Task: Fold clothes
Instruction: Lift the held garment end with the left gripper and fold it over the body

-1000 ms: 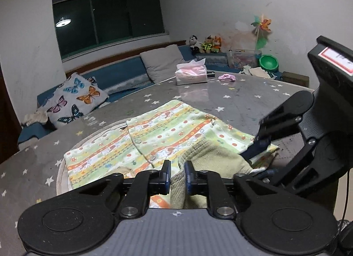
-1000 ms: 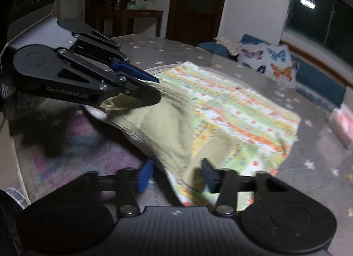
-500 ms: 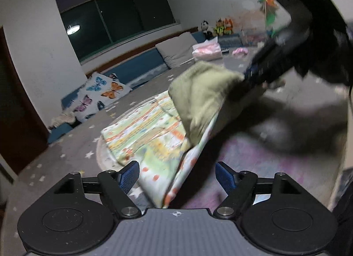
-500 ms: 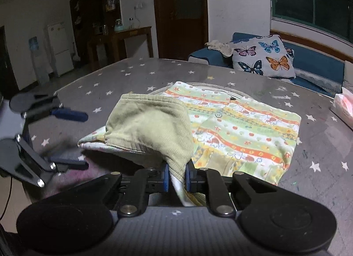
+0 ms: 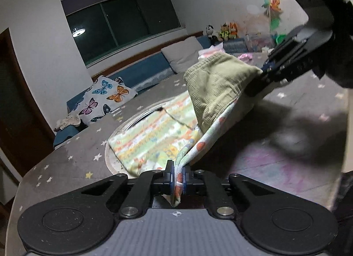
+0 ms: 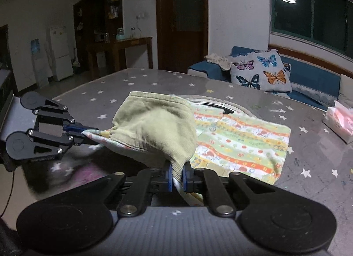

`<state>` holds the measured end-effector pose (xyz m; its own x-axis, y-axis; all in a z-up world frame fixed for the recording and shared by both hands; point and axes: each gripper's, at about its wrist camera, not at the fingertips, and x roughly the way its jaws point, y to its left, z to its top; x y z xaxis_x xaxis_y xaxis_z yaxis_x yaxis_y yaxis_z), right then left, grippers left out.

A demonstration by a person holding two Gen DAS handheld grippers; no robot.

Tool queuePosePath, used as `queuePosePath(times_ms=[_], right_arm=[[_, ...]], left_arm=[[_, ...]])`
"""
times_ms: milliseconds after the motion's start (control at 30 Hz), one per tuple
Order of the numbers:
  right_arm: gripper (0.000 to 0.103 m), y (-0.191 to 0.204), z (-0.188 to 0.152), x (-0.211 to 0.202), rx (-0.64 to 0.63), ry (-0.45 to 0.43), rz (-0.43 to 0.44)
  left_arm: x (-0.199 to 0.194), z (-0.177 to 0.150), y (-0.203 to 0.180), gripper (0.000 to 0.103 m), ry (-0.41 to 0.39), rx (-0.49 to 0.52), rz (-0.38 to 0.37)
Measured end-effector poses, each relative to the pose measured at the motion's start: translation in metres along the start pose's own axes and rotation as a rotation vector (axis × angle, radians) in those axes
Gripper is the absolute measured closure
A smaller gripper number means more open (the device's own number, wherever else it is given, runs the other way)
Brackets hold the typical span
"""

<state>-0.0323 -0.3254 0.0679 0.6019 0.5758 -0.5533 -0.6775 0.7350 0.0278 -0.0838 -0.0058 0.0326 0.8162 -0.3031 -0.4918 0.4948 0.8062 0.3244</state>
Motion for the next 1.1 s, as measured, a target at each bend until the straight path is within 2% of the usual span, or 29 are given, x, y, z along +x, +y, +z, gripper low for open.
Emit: queuePosePath(times_ms=[100,200,333,500,633,833,967,1100], right_arm=[[0.095,0.008,-0.001,-0.026,-0.025,-0.008,0.022],[0.096,0.016,-0.001,-0.051,-0.048,-0.017,0.040],[0.096,0.013,0.017,-0.053,-0.063,-0.040,0.023],[0.096,-0.002,0.047,-0.031,-0.086,-0.053,-0.002],[0.096,-0.021,0.076,0.002,-0.100,-0.030,-0.006],[0.096,-0.044,0.101,0.068,-0.116,0.064,-0.026],[0.094,-0.059,0.096,0.115,-0.072,0.136,-0.051],[0.070,-0.075,0.081,0.131,-0.023,0.137,-0.100]], left_arm=[[-0.029,0.006,-0.002,0.095,-0.019,-0.009,-0.042],[-0.050,0.013,-0.007,0.095,-0.031,-0.004,-0.049],[-0.047,0.028,0.002,0.095,-0.060,-0.018,-0.028],[-0.014,0.047,0.035,0.095,-0.052,-0.078,-0.010],[0.024,0.060,0.068,0.095,-0.013,-0.138,-0.012],[0.093,0.065,0.101,0.095,0.117,-0.207,-0.011],[0.137,0.055,0.108,0.094,0.204,-0.233,-0.008],[0.160,0.041,0.108,0.090,0.259,-0.244,0.012]])
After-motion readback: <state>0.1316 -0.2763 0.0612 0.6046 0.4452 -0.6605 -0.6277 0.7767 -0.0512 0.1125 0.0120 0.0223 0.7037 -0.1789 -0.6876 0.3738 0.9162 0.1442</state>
